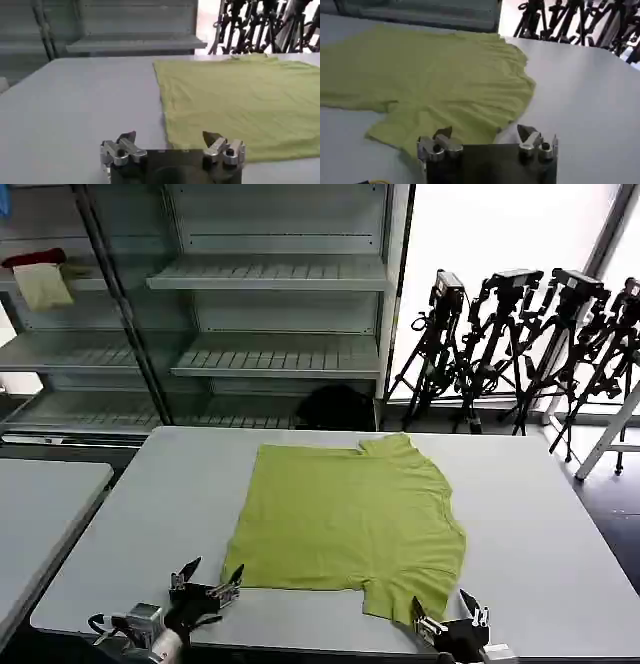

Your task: Fold and organize the clothes.

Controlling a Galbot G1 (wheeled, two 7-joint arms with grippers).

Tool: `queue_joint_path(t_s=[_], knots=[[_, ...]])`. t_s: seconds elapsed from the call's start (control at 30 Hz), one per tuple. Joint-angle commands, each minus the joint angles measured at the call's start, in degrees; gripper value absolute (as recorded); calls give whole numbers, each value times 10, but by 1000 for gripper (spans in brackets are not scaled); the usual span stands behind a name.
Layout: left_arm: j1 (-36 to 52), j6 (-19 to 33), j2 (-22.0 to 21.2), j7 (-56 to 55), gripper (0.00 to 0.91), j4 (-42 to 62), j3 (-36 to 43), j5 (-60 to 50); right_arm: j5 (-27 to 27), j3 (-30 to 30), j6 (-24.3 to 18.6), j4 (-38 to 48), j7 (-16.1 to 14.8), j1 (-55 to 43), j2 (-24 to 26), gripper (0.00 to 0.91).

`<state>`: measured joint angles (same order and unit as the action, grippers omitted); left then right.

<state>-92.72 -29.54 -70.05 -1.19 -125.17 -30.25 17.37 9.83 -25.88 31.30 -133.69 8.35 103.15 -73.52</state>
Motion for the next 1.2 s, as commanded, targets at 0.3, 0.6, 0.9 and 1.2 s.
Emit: queue_joint_path(t_s=[0.3,0.6,0.9,1.2], knots=[[-19,27,-4,6,10,12,28,-36,3,10,18,-6,4,23,5,0],[-21,47,-4,14,0,5,32,-43,17,3,5,-22,6,19,3,0],[-14,72,-9,8,0,-14,20,-42,38,-14,-11,-35,8,1,-7,0],[67,31,-26,11,0,-28,6,13,44,-44,12,-14,-2,-107,-48,0]])
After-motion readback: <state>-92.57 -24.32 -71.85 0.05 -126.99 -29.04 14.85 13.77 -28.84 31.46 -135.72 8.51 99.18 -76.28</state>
